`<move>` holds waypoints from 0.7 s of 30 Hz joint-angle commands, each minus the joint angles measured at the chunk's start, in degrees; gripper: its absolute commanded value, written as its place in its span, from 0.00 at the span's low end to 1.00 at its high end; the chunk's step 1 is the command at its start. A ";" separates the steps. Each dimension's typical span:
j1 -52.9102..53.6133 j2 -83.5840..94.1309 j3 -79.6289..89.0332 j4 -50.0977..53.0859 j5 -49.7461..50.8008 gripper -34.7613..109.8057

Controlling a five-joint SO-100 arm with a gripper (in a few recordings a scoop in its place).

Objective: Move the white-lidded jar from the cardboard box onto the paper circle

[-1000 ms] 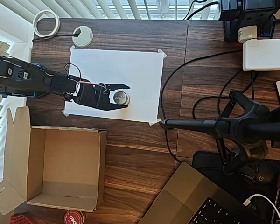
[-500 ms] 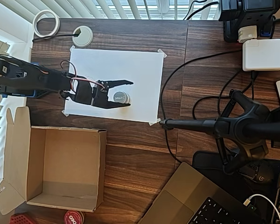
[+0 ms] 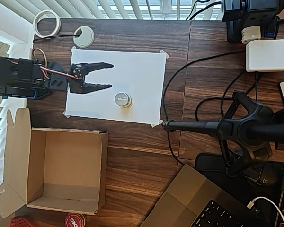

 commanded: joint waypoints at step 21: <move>-0.79 41.04 6.24 63.81 33.49 0.24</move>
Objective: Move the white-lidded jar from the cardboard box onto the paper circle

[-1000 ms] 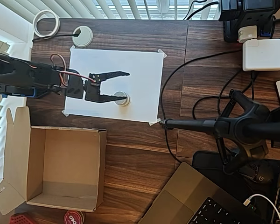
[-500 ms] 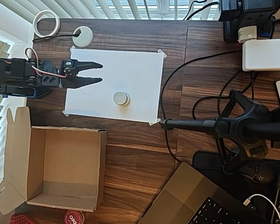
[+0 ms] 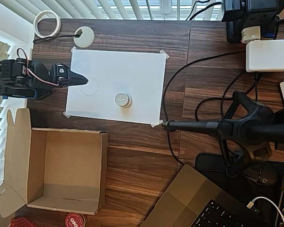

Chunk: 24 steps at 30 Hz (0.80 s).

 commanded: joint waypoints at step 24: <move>0.97 14.24 -0.35 16.35 9.58 0.24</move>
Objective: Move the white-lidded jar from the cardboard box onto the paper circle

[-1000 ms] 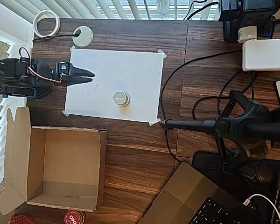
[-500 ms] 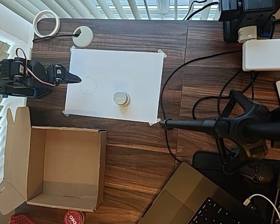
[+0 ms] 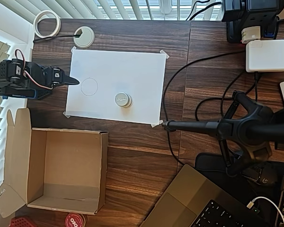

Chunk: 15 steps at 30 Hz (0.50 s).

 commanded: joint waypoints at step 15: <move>-0.09 3.52 -0.79 1.76 -0.53 0.24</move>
